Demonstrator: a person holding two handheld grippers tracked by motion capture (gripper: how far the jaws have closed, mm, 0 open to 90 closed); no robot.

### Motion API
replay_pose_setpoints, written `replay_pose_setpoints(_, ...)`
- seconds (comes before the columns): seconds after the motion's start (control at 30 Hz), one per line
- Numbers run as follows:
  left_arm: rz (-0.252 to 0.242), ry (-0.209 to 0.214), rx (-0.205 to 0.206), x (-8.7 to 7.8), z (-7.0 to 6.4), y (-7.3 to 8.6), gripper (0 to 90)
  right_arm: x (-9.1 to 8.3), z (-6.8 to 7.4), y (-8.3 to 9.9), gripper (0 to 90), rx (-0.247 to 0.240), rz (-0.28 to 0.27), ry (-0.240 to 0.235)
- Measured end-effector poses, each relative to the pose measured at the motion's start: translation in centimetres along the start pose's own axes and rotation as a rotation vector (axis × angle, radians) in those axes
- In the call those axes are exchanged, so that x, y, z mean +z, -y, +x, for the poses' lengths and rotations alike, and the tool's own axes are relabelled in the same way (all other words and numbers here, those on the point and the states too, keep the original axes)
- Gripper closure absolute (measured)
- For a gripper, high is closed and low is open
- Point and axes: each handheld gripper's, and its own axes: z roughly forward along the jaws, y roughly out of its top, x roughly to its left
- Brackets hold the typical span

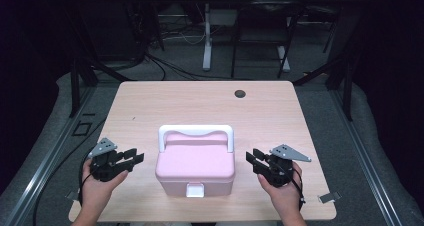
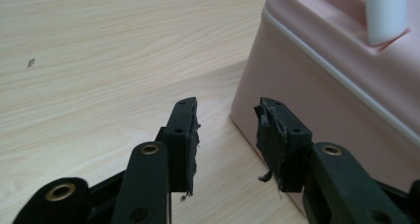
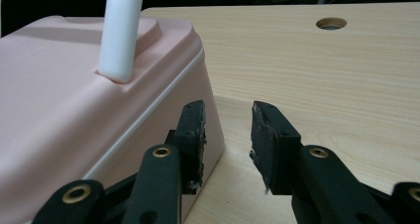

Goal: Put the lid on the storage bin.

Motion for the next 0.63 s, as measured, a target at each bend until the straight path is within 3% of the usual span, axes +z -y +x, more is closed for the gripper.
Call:
replay_pose_setpoints(0.03, 0.000, -0.003, 0.001, 0.0, 0.1, 0.1, 59.2, -0.1, -0.1, 0.1, 65.5, -0.002, 0.017, 0.007)
replay_pose_setpoints(0.17, 0.005, -0.012, -0.004, 0.2, 0.4, 0.7, 58.6, 0.3, -0.4, 0.7, 64.9, 0.006, -0.015, 0.016)
replay_pose_setpoints(0.37, 0.025, -0.025, 0.003, 0.7, 0.6, 1.5, 57.0, 0.7, -0.5, 1.6, 63.7, -0.011, 0.006, 0.033)
replay_pose_setpoints(0.63, -0.004, -0.043, 0.028, 1.0, 0.7, 1.6, 48.8, 1.1, -0.9, 2.3, 59.5, -0.038, 0.013, 0.071)
